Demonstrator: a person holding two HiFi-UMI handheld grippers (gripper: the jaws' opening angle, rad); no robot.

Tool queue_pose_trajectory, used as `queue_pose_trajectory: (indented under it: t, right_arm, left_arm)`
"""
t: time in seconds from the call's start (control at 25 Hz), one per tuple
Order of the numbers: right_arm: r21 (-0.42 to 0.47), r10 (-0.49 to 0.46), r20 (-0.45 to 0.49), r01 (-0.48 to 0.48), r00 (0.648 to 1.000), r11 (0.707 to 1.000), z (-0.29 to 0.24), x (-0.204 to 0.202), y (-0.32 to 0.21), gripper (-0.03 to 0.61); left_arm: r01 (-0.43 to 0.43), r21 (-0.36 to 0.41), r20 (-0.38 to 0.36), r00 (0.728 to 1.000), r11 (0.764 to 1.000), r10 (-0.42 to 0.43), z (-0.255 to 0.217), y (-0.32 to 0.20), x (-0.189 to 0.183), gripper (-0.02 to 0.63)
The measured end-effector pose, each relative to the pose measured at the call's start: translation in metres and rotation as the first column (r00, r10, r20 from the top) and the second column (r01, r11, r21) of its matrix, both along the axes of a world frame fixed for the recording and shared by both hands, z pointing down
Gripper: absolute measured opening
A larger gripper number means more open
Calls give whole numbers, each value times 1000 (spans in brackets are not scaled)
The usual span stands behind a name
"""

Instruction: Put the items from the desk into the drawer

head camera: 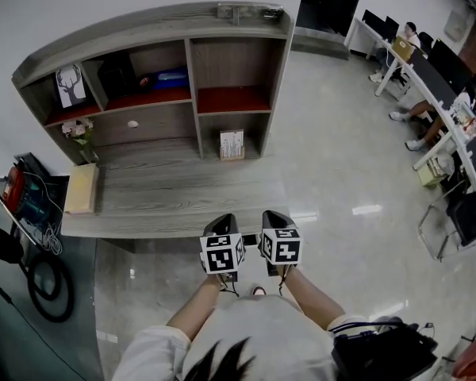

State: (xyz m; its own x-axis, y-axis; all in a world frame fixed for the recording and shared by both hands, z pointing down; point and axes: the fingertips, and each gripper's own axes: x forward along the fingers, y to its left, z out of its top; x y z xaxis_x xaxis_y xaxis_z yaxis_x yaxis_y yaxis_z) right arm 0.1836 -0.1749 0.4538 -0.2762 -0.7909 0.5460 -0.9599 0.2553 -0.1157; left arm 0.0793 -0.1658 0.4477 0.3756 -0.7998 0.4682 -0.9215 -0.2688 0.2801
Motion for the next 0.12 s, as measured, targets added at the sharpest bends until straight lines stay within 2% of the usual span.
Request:
queue_pose_trajectory:
  t: [0.12]
  right_arm:
    - [-2, 4, -1, -4, 1000, 1000, 1, 1, 1, -2]
  left_arm:
    - [-4, -1, 2, 1000, 1000, 4, 1, 1, 2, -3]
